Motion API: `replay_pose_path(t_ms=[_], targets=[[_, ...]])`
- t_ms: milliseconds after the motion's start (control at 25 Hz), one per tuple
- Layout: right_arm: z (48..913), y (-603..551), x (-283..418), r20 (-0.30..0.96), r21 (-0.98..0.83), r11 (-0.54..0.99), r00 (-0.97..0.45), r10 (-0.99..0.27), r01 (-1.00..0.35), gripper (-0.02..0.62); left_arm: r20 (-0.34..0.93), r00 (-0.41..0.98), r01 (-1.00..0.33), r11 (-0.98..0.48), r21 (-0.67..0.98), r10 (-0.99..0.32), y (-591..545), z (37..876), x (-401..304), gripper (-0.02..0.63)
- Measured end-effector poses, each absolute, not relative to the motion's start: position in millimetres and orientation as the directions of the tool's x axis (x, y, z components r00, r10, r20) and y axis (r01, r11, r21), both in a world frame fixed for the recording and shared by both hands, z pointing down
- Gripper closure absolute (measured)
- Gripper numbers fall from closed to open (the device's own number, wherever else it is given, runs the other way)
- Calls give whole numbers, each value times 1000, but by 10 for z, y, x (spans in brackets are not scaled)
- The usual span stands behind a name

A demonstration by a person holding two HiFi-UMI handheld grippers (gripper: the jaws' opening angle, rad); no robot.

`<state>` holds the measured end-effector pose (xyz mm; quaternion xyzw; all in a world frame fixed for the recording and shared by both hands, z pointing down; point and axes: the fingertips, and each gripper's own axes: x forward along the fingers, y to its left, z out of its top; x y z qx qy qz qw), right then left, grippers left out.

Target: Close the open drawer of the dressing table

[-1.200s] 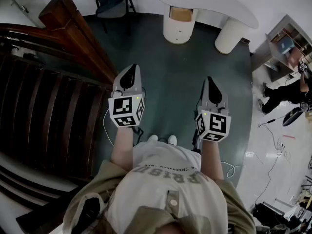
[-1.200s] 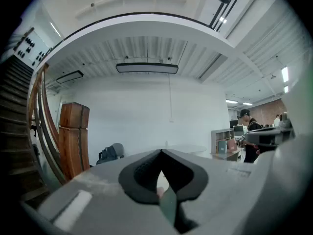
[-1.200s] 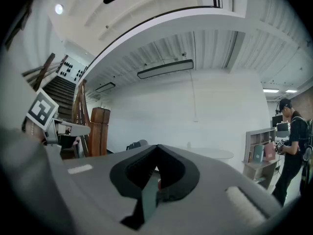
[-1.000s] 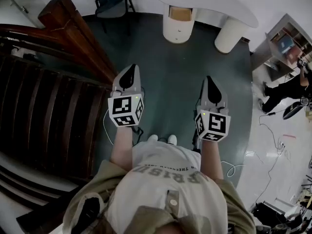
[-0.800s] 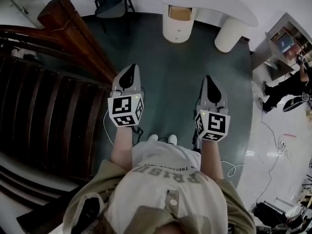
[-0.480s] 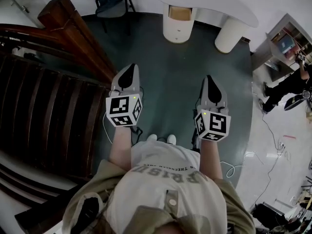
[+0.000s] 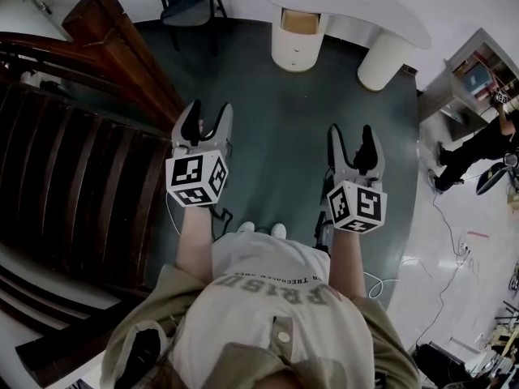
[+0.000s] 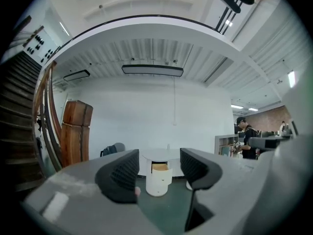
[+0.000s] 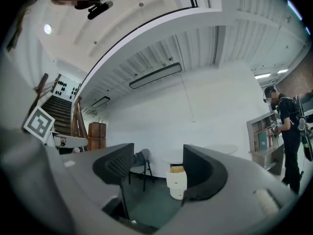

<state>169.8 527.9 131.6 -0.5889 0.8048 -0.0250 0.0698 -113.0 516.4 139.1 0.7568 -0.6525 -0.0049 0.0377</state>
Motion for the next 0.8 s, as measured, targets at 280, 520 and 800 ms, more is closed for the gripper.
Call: replay_pose_path(t_ms=[280,520,800], targets=[[1352,5168,1886,-75,-117,334,-327,-942,-935,284,51,114,-992,-111,58,-992,5133,1421,-944,341],[1428,5036,2019,-61,-117,347,-342,-938,-931,284,82,59,-997,-54,56,-995,5164,1547,-1003,342],[1569,4741,1969,-39,-102,332,-329,-943,-938,284,124,8,-998,-1,56,-992,4919,1708,-1297,342]])
